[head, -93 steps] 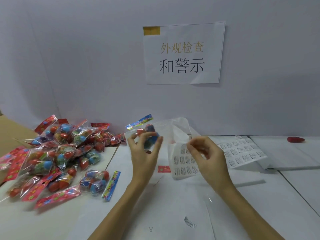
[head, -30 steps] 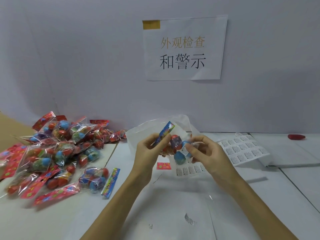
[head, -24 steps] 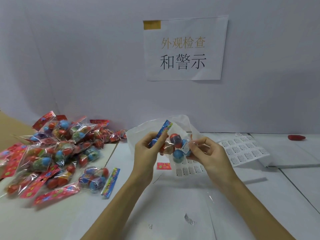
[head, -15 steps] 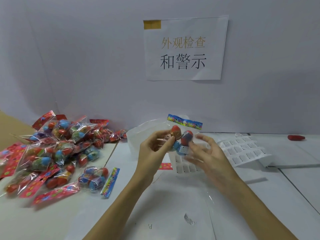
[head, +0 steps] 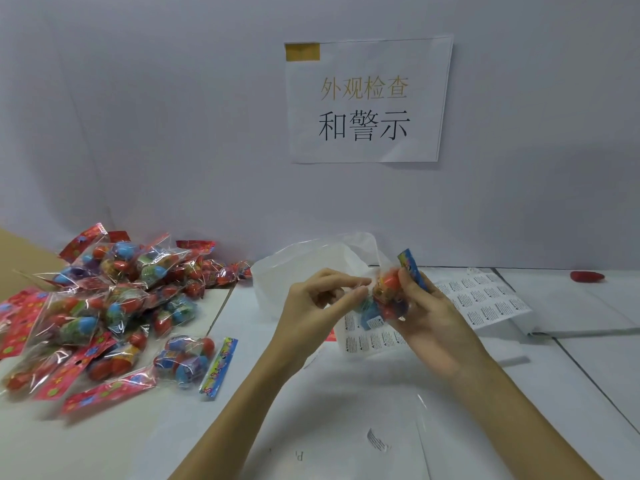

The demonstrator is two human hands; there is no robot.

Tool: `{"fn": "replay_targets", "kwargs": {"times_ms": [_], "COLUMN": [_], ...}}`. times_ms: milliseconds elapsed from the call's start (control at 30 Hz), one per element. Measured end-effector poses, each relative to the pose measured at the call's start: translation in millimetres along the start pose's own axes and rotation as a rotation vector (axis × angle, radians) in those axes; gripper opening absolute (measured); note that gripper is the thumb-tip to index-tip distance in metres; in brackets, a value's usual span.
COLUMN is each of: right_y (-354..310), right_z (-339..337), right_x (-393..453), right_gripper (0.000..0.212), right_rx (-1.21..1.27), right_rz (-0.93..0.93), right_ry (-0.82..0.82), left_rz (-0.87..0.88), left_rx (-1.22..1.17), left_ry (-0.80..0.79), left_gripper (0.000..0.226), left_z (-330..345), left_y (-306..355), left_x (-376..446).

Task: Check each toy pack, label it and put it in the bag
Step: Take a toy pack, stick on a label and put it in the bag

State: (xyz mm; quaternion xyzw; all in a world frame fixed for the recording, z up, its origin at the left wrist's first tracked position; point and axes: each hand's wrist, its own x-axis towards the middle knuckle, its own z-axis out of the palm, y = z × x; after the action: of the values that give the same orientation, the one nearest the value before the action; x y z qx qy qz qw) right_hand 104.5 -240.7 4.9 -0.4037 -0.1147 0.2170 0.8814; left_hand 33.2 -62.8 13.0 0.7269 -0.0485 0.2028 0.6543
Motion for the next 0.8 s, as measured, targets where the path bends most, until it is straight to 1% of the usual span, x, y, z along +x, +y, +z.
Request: {"fn": "replay_targets", "kwargs": {"times_ms": [33, 67, 100, 167, 200, 233, 267, 300, 333, 400, 467, 500, 533, 600, 633, 667, 700, 767, 800], "right_y": [1.8, 5.0, 8.8, 13.6, 14.1, 13.3, 13.3, 14.5, 15.8, 18.1, 20.3, 20.3, 18.8, 15.8, 15.1, 14.4, 14.2, 14.9, 15.9], "right_z": [0.9, 1.4, 1.4, 0.4, -1.3, -2.1, -1.9, -1.6, -0.4, 3.0, 4.9, 5.0, 5.1, 4.4, 4.4, 4.4, 4.2, 3.8, 4.0], "right_x": [1.0, 2.2, 3.2, 2.8, 1.7, 1.5, 0.4, -0.6, -1.4, -3.0, -3.2, -2.7, -2.4, -1.1, -0.4, -0.3, 0.0, -0.3, -1.1], "right_gripper": [0.025, 0.026, 0.029, 0.036, 0.033, 0.026, 0.018, 0.016, 0.022, 0.043, 0.066, 0.068, 0.062, 0.047, 0.046, 0.046, 0.046, 0.046, 0.046], "right_rx": [0.047, 0.02, -0.108, -0.527, -0.673, -0.731, -0.747, -0.755, -0.769, -0.786, -0.683, -0.605, -0.529, -0.38, -0.311, -0.261, -0.232, -0.222, -0.24], "right_rz": [0.015, -0.008, -0.077, -0.304, -0.417, -0.505, -0.551, -0.568, -0.557, -0.485, -0.34, -0.27, -0.211, -0.1, -0.044, 0.002, 0.031, 0.065, 0.08], "right_ry": [-0.003, 0.005, 0.036, 0.201, 0.263, 0.263, 0.205, 0.132, 0.075, -0.013, -0.09, -0.103, -0.103, -0.09, -0.093, -0.109, -0.131, -0.179, -0.199], "left_rz": [-0.009, -0.013, -0.013, -0.029, -0.048, -0.068, -0.08, -0.079, -0.063, -0.029, -0.053, -0.066, -0.053, 0.021, 0.056, 0.066, 0.047, -0.037, -0.066], "left_rx": [-0.021, -0.031, -0.038, -0.076, -0.11, -0.149, -0.183, -0.2, -0.194, -0.15, -0.1, -0.078, -0.061, -0.065, -0.071, -0.066, -0.062, -0.094, -0.133], "left_ry": [0.02, 0.054, 0.099, 0.198, 0.232, 0.249, 0.254, 0.251, 0.234, 0.148, 0.051, 0.024, 0.016, 0.07, 0.119, 0.173, 0.216, 0.209, 0.182], "left_gripper": [0.021, 0.021, 0.02, 0.02, 0.022, 0.026, 0.028, 0.029, 0.029, 0.033, 0.044, 0.045, 0.04, 0.021, 0.018, 0.023, 0.034, 0.052, 0.054], "left_z": [1.1, 1.9, 2.2, 0.7, -0.5, -1.4, -1.9, -1.2, -0.1, 1.9, 1.4, 0.3, -1.0, -3.8, -5.3, -6.2, -6.9, -9.2, -9.7], "left_y": [-0.2, -0.9, -2.2, -5.3, -6.0, -5.8, -5.4, -4.9, -4.4, -3.8, -0.6, 0.5, 0.7, -0.9, -1.5, -1.7, -1.9, -2.4, -3.1], "left_x": [0.5, 0.9, 1.3, 1.7, 1.6, 1.5, 1.5, 1.5, 1.3, 0.7, -0.7, -0.8, -0.5, 0.9, 2.0, 3.4, 4.8, 6.5, 7.0]}}
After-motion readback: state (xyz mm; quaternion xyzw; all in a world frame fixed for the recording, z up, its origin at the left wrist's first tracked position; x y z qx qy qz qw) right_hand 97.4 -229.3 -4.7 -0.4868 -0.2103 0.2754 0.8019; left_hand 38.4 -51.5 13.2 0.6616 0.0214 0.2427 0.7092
